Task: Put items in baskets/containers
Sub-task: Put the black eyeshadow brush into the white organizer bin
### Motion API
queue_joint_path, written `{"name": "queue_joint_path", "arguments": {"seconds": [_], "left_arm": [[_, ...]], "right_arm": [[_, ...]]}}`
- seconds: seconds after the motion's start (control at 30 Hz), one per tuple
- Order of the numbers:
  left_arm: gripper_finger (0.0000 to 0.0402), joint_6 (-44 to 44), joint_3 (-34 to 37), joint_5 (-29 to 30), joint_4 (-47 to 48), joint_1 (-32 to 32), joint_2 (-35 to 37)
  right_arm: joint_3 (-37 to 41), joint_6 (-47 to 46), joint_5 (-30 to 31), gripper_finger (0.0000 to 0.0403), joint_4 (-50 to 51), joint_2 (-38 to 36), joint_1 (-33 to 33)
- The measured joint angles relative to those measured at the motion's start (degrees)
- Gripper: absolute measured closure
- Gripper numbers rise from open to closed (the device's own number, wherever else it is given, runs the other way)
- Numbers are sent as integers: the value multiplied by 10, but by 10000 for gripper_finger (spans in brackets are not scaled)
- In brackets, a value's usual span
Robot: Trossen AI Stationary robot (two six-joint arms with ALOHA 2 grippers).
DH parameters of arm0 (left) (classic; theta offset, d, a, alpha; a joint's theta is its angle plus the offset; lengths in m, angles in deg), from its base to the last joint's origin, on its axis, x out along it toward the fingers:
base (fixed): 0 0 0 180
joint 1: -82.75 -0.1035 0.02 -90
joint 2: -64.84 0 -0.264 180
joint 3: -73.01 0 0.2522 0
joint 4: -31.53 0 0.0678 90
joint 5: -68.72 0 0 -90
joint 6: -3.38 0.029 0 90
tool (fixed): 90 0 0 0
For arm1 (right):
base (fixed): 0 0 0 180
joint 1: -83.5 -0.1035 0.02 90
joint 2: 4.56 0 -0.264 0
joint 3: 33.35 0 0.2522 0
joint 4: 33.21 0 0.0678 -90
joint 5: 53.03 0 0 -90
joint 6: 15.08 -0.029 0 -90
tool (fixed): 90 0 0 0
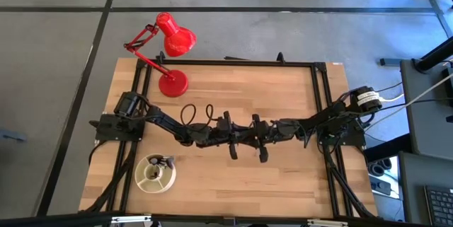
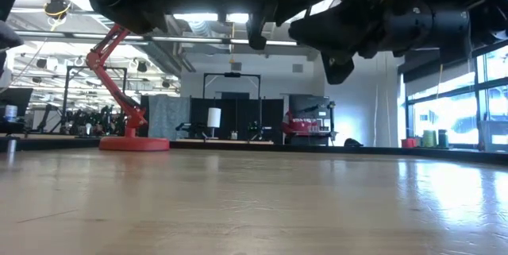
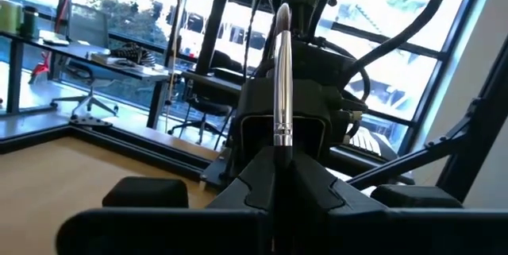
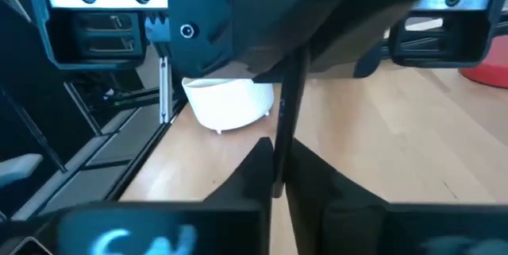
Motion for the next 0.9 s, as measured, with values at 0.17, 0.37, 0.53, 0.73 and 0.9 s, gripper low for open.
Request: {"name": "queue_joint_path", "arguments": {"seconds": [0.17, 0.37, 0.53, 0.73, 0.9], "left_arm": [[378, 4, 0, -6, 14, 0, 0], [350, 36, 0, -20, 39, 0, 0], [320, 42, 0, -21, 36, -2, 0], [303, 57, 0, -21, 36, -2, 0], [307, 58, 0, -22, 36, -2, 4]], "right_arm": [[0, 7, 2, 379, 19, 0, 0], [0, 15, 6, 385, 57, -1, 0], [0, 26, 9, 385, 100, -1, 0], [0, 38, 13, 385, 139, -1, 0], [0, 43, 13, 385, 146, -1, 0]]}}
